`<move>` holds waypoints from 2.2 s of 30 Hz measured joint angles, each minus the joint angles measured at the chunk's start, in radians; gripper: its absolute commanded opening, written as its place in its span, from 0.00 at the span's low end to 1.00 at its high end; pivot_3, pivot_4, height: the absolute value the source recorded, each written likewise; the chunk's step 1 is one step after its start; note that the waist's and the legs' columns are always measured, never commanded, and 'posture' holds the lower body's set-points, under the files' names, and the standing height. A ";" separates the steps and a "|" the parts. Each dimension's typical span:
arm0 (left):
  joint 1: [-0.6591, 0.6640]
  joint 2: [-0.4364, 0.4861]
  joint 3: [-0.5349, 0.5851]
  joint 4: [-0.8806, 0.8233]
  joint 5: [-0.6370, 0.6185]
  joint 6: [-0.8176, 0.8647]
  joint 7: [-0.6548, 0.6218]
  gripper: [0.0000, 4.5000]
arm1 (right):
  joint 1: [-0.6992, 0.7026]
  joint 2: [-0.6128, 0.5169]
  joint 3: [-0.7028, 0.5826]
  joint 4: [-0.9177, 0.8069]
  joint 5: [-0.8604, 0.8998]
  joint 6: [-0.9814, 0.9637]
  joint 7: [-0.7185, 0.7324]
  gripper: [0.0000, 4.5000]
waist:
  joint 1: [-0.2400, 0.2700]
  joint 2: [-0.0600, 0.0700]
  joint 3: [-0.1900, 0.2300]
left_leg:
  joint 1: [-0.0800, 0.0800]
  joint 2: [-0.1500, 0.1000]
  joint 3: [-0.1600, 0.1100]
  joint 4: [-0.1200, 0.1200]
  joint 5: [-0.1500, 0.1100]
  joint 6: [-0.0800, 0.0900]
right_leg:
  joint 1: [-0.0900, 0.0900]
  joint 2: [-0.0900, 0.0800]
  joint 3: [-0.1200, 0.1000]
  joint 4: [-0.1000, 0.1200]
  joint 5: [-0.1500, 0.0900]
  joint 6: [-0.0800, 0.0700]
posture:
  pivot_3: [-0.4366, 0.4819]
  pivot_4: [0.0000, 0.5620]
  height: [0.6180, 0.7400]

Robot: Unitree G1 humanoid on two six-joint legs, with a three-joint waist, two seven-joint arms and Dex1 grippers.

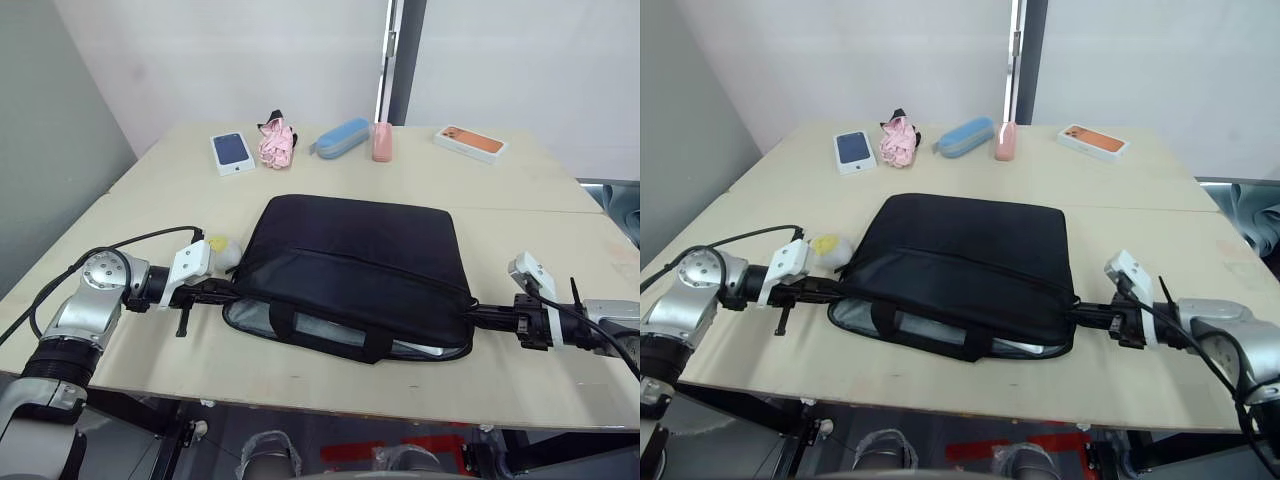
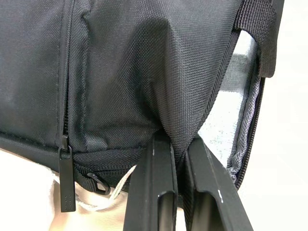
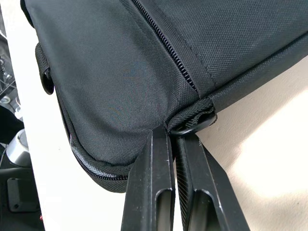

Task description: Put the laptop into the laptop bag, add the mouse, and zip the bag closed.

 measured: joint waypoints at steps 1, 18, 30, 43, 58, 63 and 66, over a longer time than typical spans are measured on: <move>0.000 0.000 0.000 0.001 -0.005 0.010 -0.008 0.17 | 0.000 0.000 0.000 0.002 -0.001 0.000 0.000 0.12 | 0.000 0.000 0.000 | 0.000 0.000 0.000 0.000 0.000 0.000 | 0.000 0.000 0.000 0.000 0.000 0.000 | 0.48 0.27 1.00; 0.063 0.275 0.038 -0.146 -0.297 0.509 -0.094 1.00 | 0.023 -0.085 -0.237 0.101 0.028 0.087 0.058 0.99 | -0.001 -0.001 0.001 | -0.002 0.000 0.001 -0.003 0.000 0.000 | -0.005 0.001 0.000 -0.003 -0.001 -0.001 | 0.48 0.27 1.00; 0.121 0.386 0.286 -0.030 -0.507 0.734 -0.095 1.00 | 0.055 -0.065 -0.490 -0.188 0.142 0.158 -0.045 0.99 | -0.011 -0.001 0.001 | 0.000 0.001 0.006 -0.006 -0.001 0.000 | -0.005 0.002 0.005 -0.003 -0.001 -0.001 | 0.48 0.27 1.00; 0.429 0.249 0.576 -0.239 -0.538 0.774 -0.032 1.00 | -0.130 0.087 -0.116 -0.352 0.041 -0.024 -0.129 0.88 | -0.004 -0.003 0.000 | 0.000 0.001 0.008 -0.006 -0.002 -0.002 | -0.007 0.002 0.007 -0.003 -0.001 -0.001 | 0.48 0.27 1.00; 0.220 0.189 0.418 -0.616 -0.664 0.814 0.007 1.00 | -0.256 0.219 0.156 -0.098 -0.146 -0.185 -0.037 0.01 | -0.012 -0.004 0.000 | 0.000 0.002 0.009 -0.004 0.000 -0.001 | -0.009 0.003 0.009 0.001 -0.001 -0.001 | 0.48 0.27 1.00; 0.129 0.188 0.336 -0.567 -0.638 0.801 -0.009 1.00 | -0.260 0.311 0.229 -0.063 -0.178 -0.201 -0.031 0.01 | -0.013 -0.004 0.000 | 0.000 0.002 0.010 -0.003 0.000 -0.001 | -0.010 0.003 0.010 0.004 -0.001 -0.001 | 0.48 0.27 1.00; 0.106 0.189 0.299 -0.525 -0.610 0.786 -0.027 1.00 | -0.274 0.337 0.270 -0.053 -0.199 -0.207 -0.028 0.01 | -0.013 -0.004 0.000 | 0.000 0.002 0.010 -0.002 0.000 -0.001 | -0.010 0.003 0.010 0.005 -0.001 -0.001 | 0.48 0.27 1.00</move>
